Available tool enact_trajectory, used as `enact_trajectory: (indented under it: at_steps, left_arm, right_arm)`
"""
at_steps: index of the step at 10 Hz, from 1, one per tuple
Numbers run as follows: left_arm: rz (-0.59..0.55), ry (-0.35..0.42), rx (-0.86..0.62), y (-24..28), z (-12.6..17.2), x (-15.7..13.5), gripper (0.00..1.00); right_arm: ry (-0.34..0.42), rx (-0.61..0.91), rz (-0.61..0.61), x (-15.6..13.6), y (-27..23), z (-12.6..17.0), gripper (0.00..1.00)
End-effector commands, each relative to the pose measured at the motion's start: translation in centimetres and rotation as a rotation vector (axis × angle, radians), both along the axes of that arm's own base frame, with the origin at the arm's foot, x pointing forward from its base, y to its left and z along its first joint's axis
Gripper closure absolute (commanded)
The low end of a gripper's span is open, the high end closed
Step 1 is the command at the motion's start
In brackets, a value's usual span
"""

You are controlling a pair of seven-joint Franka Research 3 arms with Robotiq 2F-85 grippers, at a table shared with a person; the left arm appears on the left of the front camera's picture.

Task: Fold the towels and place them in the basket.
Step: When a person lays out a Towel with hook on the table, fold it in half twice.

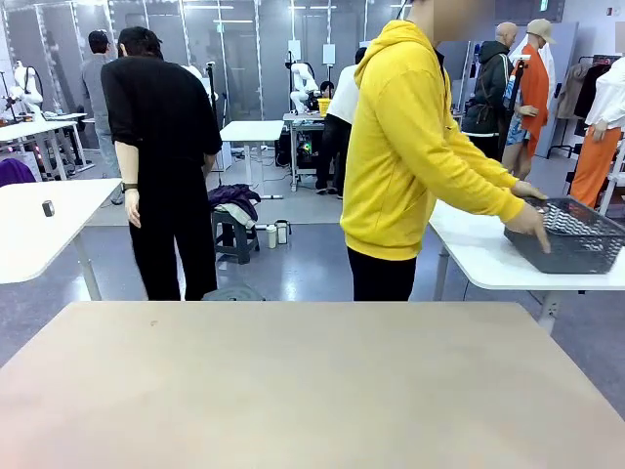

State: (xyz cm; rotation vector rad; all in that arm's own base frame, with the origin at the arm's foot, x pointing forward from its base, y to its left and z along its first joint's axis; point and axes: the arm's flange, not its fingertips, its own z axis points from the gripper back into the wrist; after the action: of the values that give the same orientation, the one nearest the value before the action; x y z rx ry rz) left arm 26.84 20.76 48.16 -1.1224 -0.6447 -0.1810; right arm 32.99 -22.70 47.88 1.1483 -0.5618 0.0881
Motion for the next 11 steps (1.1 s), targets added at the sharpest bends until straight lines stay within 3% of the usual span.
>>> enact_trajectory:
  at_steps: [1, 11]
  left_arm:
    - [-0.01, -0.021, -0.01, 0.08, 0.05, 0.05, 0.0]
    - [-0.01, -0.021, -0.01, 0.08, 0.05, 0.05, 0.0]
  right_arm:
    - [-0.008, 0.003, 0.009, -0.05, -0.11, 0.06, 0.0]
    - [-0.008, 0.003, 0.009, -0.05, -0.11, 0.06, 0.0]
